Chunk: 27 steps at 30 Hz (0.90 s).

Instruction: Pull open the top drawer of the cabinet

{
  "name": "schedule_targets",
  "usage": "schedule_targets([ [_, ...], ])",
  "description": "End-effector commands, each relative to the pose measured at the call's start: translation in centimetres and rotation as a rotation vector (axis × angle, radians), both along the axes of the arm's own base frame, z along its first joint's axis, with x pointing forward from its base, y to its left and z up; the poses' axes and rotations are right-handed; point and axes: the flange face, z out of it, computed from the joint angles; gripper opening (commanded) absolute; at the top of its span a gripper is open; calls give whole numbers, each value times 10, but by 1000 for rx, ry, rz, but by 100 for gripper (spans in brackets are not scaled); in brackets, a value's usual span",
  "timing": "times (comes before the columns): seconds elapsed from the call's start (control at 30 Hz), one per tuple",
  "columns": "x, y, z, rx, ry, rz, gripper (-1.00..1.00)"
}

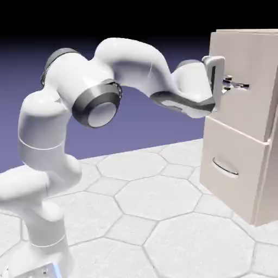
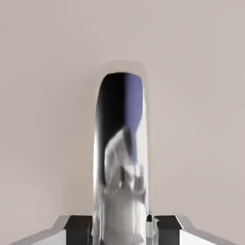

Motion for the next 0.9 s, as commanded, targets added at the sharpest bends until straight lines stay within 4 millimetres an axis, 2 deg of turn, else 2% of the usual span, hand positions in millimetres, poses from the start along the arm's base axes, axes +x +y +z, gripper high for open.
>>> schedule_targets([
  [0.0, -5, 0, 0, 0, 1, 0, -100],
  [0.23, -48, 0, 0, 0, 1, 0, -100],
  [0.4, -91, 0, 0, 0, 1, 0, -100],
  [0.57, -148, 0, 0, 0, 1, 0, -100],
  [0.87, -263, 0, 0, -2, -3, -1, -100],
])
